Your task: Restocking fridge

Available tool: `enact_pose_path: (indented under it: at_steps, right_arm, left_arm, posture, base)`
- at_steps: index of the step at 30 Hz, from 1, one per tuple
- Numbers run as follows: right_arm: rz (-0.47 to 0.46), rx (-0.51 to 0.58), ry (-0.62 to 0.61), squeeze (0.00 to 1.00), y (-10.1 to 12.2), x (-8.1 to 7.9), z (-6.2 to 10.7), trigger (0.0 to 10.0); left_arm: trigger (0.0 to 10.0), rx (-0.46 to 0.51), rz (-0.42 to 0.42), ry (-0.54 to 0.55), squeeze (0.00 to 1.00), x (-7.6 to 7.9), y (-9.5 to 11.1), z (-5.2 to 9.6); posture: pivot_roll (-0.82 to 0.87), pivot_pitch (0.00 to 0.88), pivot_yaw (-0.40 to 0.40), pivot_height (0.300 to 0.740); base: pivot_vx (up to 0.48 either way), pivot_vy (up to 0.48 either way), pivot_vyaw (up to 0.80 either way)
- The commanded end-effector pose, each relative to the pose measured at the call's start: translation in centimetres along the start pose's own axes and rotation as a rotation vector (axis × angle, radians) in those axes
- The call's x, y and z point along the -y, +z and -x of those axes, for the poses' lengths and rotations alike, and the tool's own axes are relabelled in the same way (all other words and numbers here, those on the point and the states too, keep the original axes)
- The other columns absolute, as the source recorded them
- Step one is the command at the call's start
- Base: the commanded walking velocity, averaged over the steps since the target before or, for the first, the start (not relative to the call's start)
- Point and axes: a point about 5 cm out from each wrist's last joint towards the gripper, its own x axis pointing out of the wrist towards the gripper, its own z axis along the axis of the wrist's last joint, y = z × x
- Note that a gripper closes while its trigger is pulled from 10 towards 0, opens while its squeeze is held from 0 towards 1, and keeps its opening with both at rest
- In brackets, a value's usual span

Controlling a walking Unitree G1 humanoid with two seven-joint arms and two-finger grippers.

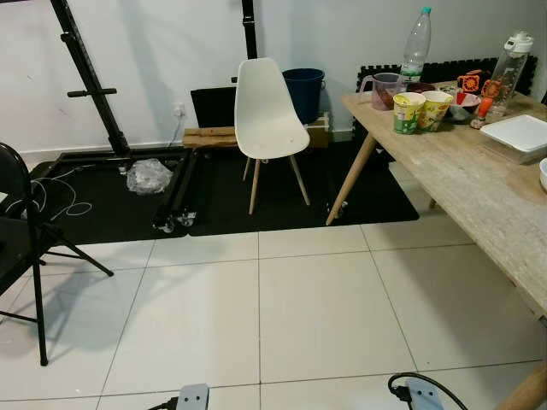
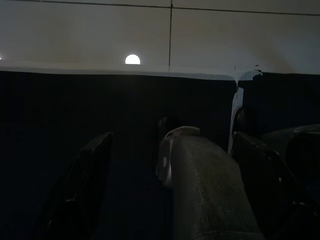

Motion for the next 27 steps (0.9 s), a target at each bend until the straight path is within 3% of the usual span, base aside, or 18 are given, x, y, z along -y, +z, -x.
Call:
enact_pose_path:
  at_steps: [1, 27]
  right_arm:
    - [-0.005, -0.006, -0.003, 0.0, -0.22, 0.0, 0.02, 10.0]
    - [0.02, -0.014, -0.004, 0.0, -0.28, 0.09, 0.05, 10.0]
  left_arm:
    - [10.0, -0.01, 0.001, 0.003, 0.0, 0.08, -0.32, 0.03]
    - [10.0, -0.027, -0.027, 0.006, 0.0, -0.12, -0.81, 0.14]
  posture:
    - [-0.06, 0.0, 0.024, 0.74]
    - [-0.05, 0.0, 0.019, 0.74]
  base:
    - [0.0, 0.0, 0.0]
    - [0.0, 0.0, 0.0]
